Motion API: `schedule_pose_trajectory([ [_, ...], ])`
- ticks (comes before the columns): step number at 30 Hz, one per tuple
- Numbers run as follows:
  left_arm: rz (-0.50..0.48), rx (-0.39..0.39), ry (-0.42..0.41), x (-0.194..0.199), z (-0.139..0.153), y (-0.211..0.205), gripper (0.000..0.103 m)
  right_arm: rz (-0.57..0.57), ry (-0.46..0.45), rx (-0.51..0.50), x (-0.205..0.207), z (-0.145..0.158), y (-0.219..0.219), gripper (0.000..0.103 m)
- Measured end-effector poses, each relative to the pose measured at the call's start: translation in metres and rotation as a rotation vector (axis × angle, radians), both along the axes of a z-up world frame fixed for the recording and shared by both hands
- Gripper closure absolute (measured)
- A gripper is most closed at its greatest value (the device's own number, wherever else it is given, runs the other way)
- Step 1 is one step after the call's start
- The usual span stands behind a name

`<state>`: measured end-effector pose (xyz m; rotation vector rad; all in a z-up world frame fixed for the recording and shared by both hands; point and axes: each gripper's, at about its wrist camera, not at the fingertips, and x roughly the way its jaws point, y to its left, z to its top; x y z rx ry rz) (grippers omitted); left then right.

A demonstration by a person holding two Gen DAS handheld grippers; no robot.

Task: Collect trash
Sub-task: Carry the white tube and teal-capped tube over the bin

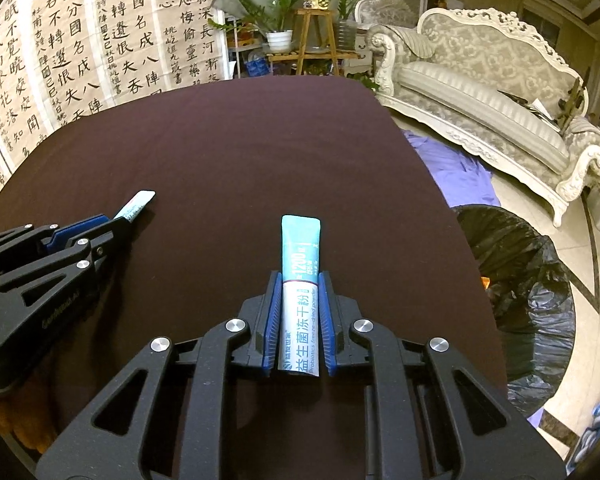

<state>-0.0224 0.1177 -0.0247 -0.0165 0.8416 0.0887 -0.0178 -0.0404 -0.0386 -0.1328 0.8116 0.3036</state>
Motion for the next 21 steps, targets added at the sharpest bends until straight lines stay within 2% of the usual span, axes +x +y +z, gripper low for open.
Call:
schedule_pose_trajectory([
  [12,-0.065,-0.013,-0.051,0.010,0.017,-0.029,0.083,-0.102,-0.044,0.019,0.006,0.013,-0.042,0.085],
  [21,-0.163,-0.023,-0.098,0.025,0.031,-0.069,0.083,-0.244,-0.096,0.025,0.013,0.027,-0.099,0.085],
])
